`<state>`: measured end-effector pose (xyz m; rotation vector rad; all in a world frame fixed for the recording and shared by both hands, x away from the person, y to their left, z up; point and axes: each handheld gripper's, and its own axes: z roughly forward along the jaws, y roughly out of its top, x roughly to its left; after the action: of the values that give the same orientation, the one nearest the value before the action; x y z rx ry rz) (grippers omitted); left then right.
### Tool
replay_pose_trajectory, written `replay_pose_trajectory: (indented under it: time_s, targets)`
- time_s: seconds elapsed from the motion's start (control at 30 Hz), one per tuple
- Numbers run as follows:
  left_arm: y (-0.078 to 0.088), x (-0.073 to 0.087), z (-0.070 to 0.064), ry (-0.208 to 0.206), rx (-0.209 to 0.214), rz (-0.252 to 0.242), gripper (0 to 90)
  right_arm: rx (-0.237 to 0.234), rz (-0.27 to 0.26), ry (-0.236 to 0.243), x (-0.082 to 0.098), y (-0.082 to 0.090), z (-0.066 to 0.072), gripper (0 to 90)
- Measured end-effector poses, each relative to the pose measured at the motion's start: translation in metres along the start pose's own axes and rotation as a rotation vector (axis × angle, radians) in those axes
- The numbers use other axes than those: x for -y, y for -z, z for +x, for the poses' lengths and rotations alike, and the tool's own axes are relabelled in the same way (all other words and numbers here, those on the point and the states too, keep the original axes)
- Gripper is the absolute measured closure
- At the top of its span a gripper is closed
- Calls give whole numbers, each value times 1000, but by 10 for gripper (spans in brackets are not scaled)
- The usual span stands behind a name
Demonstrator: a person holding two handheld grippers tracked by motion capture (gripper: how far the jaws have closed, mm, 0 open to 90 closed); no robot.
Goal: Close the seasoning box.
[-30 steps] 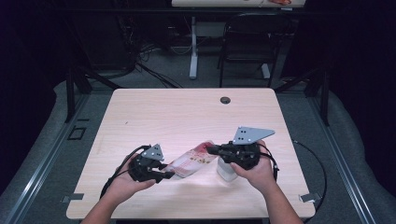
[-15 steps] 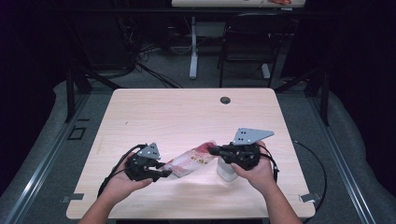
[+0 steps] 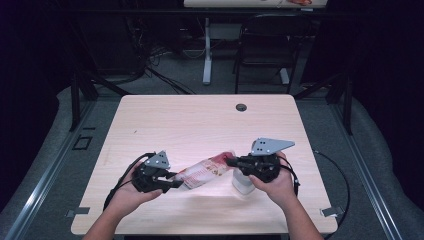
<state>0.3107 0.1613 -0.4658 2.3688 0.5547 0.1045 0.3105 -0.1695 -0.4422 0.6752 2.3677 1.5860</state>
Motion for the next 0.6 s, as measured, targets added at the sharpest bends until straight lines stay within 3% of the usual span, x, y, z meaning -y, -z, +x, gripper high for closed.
replay_pose_trajectory:
  time_s: [0.6]
  targets:
    - [9, -8, 1, -11, -11, -12, 717, 7, -5, -20, 4, 4, -4, 899]
